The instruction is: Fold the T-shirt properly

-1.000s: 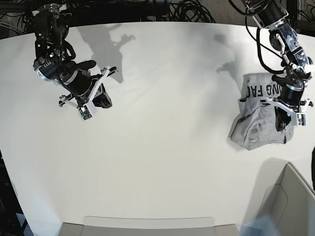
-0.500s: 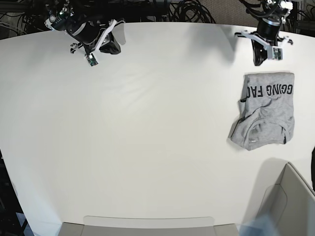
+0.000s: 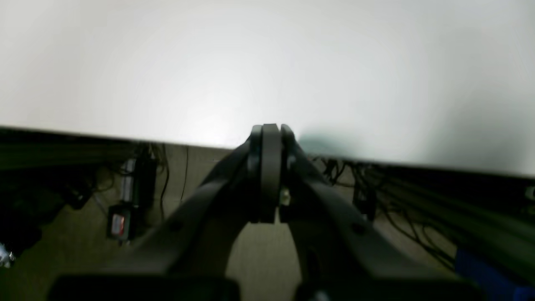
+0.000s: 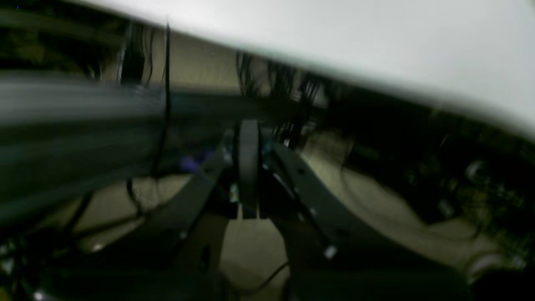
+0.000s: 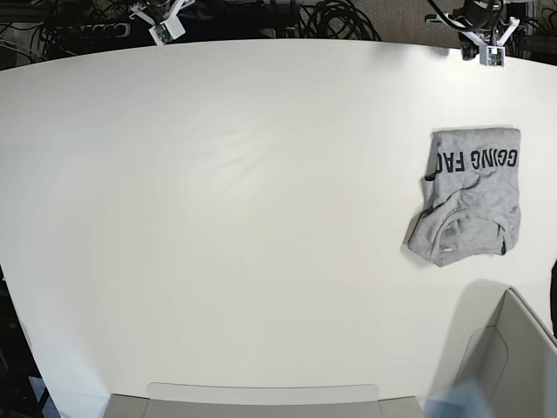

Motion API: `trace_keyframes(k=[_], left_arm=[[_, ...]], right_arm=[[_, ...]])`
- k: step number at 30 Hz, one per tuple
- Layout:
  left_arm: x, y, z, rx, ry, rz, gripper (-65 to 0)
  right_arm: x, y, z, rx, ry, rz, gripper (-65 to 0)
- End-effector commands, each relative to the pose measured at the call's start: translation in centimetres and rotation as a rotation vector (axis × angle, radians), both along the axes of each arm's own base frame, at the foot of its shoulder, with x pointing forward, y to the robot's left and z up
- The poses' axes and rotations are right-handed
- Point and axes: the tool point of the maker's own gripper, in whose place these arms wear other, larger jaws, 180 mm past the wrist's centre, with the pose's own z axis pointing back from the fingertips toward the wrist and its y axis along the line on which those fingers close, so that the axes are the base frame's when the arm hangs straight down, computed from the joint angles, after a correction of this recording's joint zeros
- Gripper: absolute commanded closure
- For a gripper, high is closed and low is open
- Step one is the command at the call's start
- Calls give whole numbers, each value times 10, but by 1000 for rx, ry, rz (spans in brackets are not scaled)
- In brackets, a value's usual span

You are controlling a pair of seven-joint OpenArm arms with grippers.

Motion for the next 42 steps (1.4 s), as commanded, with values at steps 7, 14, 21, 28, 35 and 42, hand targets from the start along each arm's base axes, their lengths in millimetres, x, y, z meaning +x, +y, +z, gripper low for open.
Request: trace_keyframes(k=[7,14,21,28,35,42], left_arm=[[-68,18,-12,3,134,107,0],[-130,2,-63,-114,247,196,0],[-170,-59,-140,-233,251,179,0],[-192,-89,-185,-320,266,239,0],[-185,-100,-220,-449,259,303,0],[-179,-88,-232,-319,318,146,0]], right_arm=[[-28,-2,-5,-60,14,-6,0],[-59,-12,-30,-87,114,-16,0],[-82,-29,-70,-129,219,-28,0],[-91,-48,-110,-164,258,-73,0],[-130,-55,-171,-176,349,-149,0],[-157,-118,-227,-317,395,-329,0]])
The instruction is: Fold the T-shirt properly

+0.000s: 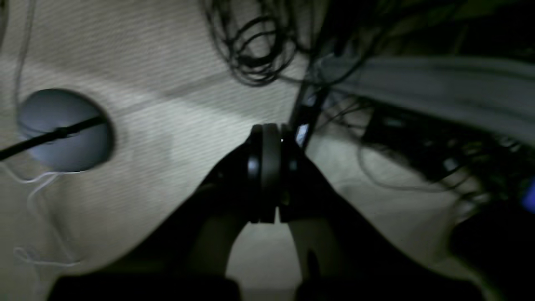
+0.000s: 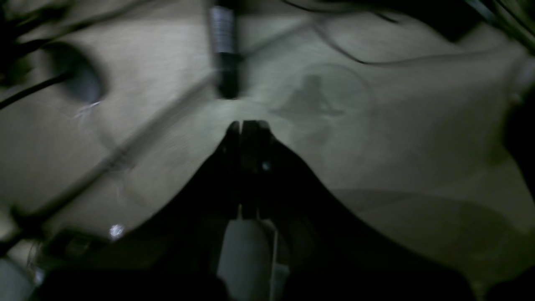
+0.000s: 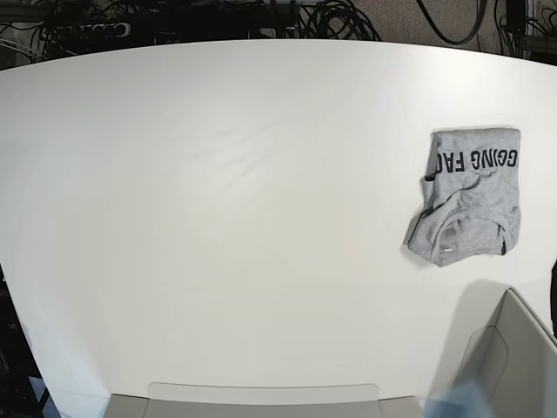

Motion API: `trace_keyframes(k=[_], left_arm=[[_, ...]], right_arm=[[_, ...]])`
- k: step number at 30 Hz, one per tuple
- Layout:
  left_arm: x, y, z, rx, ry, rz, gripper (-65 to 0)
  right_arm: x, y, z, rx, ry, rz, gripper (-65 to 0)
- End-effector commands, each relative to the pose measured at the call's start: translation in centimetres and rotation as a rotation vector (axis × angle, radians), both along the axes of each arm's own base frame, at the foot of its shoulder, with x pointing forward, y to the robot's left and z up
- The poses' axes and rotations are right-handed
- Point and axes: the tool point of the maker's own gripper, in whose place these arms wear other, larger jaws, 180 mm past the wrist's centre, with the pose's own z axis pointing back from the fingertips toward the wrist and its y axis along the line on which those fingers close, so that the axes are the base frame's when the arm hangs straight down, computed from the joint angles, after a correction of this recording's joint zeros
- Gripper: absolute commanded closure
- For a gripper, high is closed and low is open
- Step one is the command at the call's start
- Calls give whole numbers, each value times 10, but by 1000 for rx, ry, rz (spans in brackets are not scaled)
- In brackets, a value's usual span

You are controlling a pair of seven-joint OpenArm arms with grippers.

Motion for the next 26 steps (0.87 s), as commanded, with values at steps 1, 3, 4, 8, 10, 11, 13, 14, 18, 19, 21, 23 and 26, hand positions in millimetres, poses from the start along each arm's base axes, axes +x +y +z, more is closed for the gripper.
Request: trace_keyframes(k=[1,3,4,8,10,11,13,14,18,19,21,23,26], left_arm=[[2,9,-1,34,7,-47,0],[10,12,-3,54,2,-80,0],[11,13,-4,62,11,-87,0],[23,14,-14,73,74,-102,0],[26,17,-17,95,109,-110,0],[26,20,-19,118,130,-109,0],[24,25,-19,158,155,-119,0],[24,24,-20,172,160,-122,0],[25,25,-20,187,162,-124,0],[24,22,-21,181,166,-124,0],[24,20,-21,177,171,-123,0],[33,11,-24,164,155,-120,0],[44,6,-27,155,151,-117,0]], right_arm=[[-3,-14,-2,-30,-4,-21,0],[0,-33,-7,-88,-23,-61,0],[2,-41,-8,-113,-28,-74,0],[70,-63,-16,-155,-135,-91,0],[87,-70,-17,-167,-140,-89,0],[91,-71,-18,-170,-134,-93,0],[96,-81,-17,-189,-130,-92,0],[101,-85,-17,-206,-135,-87,0],[109,-100,-16,-298,-141,-74,0],[111,-104,-15,-325,-142,-71,0],[110,-114,-13,-375,-137,-64,0],[111,-122,-11,-411,-136,-59,0],[111,-122,-11,-418,-135,-59,0]])
